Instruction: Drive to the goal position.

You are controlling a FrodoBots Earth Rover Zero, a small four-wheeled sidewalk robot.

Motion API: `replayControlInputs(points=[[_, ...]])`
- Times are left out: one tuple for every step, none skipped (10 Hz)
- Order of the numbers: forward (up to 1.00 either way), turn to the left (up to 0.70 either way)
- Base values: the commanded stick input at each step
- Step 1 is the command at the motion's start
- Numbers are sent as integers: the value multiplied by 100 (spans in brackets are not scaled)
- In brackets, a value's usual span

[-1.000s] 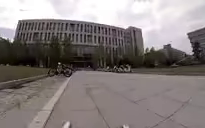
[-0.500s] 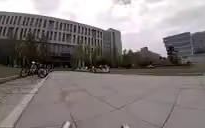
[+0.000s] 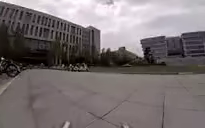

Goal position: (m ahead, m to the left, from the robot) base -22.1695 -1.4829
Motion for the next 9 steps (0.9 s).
replayControlInputs(points=[[70,-34],[70,-34],[70,-34],[70,-34],[70,-34],[70,-34],[70,-34],[70,-34],[70,-34]])
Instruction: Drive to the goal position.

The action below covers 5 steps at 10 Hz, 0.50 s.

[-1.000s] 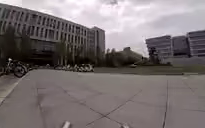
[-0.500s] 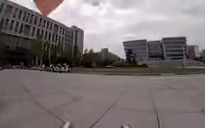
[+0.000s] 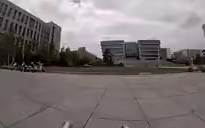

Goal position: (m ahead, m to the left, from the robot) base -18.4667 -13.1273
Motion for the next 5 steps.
replayControlInputs(points=[[70,-34],[70,-34],[70,-34],[70,-34],[70,-34]])
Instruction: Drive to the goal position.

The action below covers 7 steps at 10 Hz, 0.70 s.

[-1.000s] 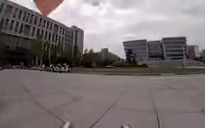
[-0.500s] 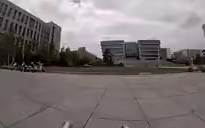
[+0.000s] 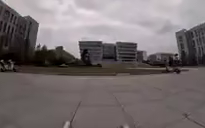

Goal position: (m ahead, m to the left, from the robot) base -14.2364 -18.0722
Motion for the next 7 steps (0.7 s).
replayControlInputs(points=[[70,-34],[70,-34],[70,-34],[70,-34],[70,-34],[70,-34],[70,-34]])
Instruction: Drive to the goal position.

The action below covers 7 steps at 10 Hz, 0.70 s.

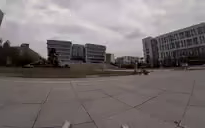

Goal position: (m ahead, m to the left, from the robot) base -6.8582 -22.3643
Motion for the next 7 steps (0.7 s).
replayControlInputs(points=[[70,-34],[70,-34],[70,-34],[70,-34],[70,-34],[70,-34],[70,-34]])
